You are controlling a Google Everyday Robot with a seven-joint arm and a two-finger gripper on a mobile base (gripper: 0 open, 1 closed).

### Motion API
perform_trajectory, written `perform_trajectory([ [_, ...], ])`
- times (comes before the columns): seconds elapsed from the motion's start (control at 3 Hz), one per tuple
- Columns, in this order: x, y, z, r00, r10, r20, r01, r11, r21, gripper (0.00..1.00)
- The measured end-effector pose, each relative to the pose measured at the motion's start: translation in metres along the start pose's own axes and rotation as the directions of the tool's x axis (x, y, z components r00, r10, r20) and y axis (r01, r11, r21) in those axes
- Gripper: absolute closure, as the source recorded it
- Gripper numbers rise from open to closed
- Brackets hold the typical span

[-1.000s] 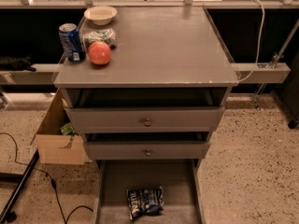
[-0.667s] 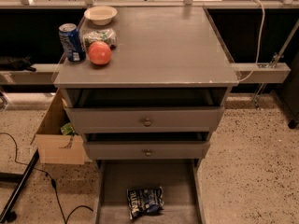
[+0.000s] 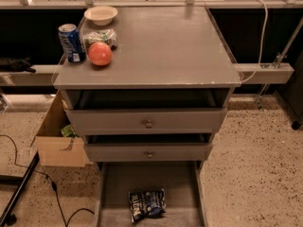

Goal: Pick blue chip bag from bottom drawer and place on counter

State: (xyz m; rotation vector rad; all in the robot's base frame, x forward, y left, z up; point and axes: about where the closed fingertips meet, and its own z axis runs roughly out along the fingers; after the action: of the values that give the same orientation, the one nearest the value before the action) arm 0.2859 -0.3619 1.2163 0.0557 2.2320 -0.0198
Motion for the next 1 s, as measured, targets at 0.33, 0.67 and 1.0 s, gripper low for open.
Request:
perform_trajectory([
  [0.33,0.0261,0.0535,0.0494,0.995,-0.028,-0.093,0.024,0.9987,-0.044,0.0],
  [0.67,0.0227,0.0602,0.0415,0.996,-0.039,-0.079,0.036,0.9985,-0.04,0.0],
  [1.0,0.0227,0.0602,0.0415,0.996,-0.039,-0.079,0.036,0.9985,-0.04,0.0],
])
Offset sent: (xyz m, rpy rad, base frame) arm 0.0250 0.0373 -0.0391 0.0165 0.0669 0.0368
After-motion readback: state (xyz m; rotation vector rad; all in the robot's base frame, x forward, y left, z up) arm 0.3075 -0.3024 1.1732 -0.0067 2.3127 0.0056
